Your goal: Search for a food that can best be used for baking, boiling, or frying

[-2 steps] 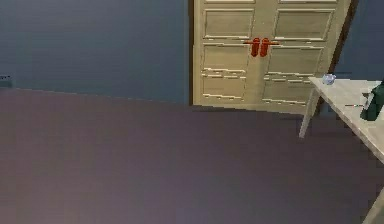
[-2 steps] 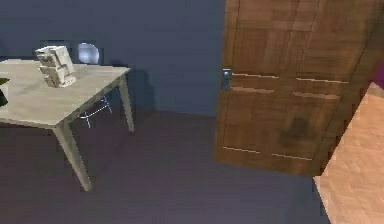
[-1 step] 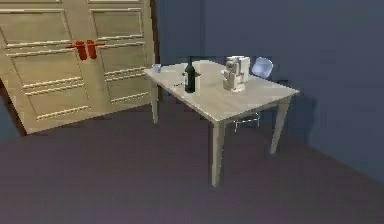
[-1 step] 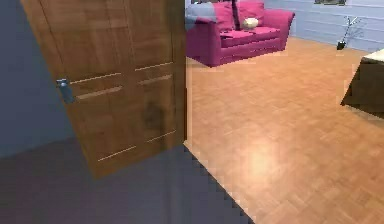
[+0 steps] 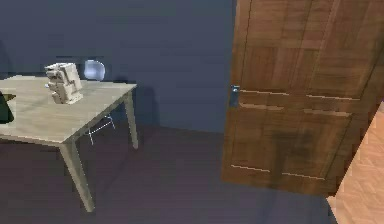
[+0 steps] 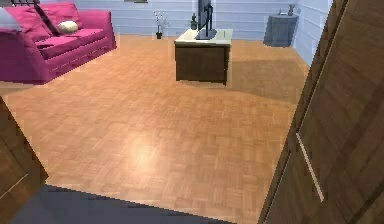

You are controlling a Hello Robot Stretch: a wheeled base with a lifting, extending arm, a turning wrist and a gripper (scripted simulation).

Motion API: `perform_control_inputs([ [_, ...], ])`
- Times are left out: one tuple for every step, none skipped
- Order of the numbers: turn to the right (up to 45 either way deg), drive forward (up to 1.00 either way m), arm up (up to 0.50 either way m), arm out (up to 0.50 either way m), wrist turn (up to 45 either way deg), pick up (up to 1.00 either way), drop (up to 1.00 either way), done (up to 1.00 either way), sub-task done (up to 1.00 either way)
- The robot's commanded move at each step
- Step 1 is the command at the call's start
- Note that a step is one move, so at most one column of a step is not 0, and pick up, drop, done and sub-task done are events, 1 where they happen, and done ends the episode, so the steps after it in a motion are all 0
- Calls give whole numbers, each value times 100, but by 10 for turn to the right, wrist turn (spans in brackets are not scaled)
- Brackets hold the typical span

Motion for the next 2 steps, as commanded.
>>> perform_control_inputs([
  [90, 0, 0, 0, 0, 0, 0, 0, 0],
  [30, 0, 0, 0, 0, 0, 0, 0, 0],
])
